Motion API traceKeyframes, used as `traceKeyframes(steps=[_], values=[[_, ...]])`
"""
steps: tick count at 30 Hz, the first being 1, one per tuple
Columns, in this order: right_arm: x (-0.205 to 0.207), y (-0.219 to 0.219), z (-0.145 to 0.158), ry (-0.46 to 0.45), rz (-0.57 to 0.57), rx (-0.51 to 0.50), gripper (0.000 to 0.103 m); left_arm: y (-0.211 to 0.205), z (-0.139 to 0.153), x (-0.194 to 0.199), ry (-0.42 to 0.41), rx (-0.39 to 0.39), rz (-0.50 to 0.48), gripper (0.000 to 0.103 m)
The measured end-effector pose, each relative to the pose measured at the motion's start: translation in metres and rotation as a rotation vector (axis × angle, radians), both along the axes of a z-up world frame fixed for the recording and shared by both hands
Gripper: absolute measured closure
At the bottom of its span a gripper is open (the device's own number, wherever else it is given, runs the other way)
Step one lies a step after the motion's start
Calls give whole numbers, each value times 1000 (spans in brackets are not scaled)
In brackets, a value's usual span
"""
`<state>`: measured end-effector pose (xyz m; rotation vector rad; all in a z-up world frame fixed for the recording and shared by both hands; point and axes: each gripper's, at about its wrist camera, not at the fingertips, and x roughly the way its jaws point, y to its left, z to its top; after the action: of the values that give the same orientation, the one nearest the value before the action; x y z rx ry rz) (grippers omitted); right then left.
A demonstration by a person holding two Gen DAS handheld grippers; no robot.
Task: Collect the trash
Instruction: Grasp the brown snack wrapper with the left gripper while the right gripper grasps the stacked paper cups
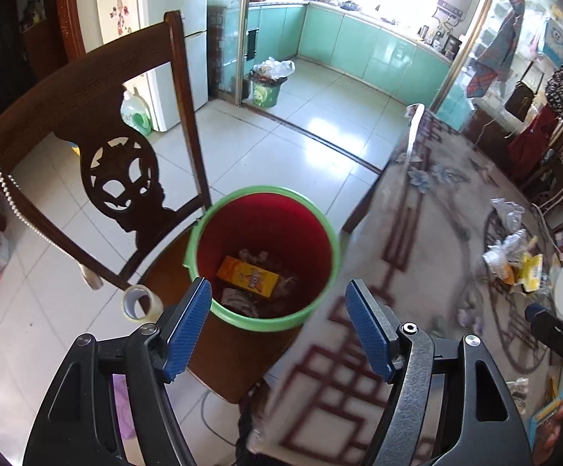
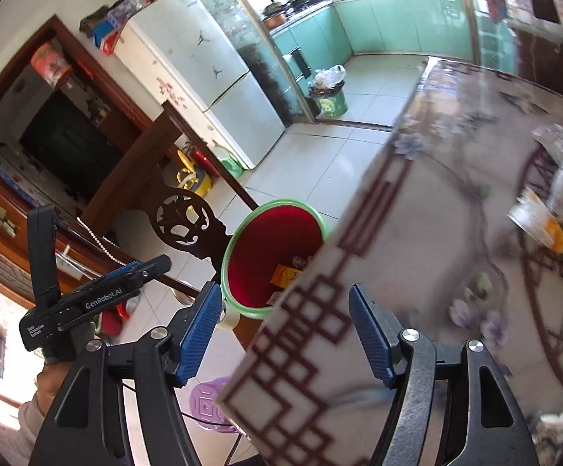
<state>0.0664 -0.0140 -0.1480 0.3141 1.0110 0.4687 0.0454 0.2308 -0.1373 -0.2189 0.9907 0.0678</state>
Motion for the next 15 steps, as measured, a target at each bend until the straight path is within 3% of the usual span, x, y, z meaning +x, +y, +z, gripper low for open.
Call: traceKeyframes(steps=[6, 10, 12, 15], values=[[-58, -118, -9, 42, -171, -124, 30, -74, 11, -24, -43, 9, -93, 25], [-89, -189, -28, 114, -304, -192, 30, -118, 2, -31, -9, -35, -149, 25], [-102, -216, -38, 147, -350, -252, 30, -144, -4, -35, 7, -25, -191, 20], [-115, -242, -55, 191, -355, -261, 30, -184, -18, -38, 56, 4, -257, 19]])
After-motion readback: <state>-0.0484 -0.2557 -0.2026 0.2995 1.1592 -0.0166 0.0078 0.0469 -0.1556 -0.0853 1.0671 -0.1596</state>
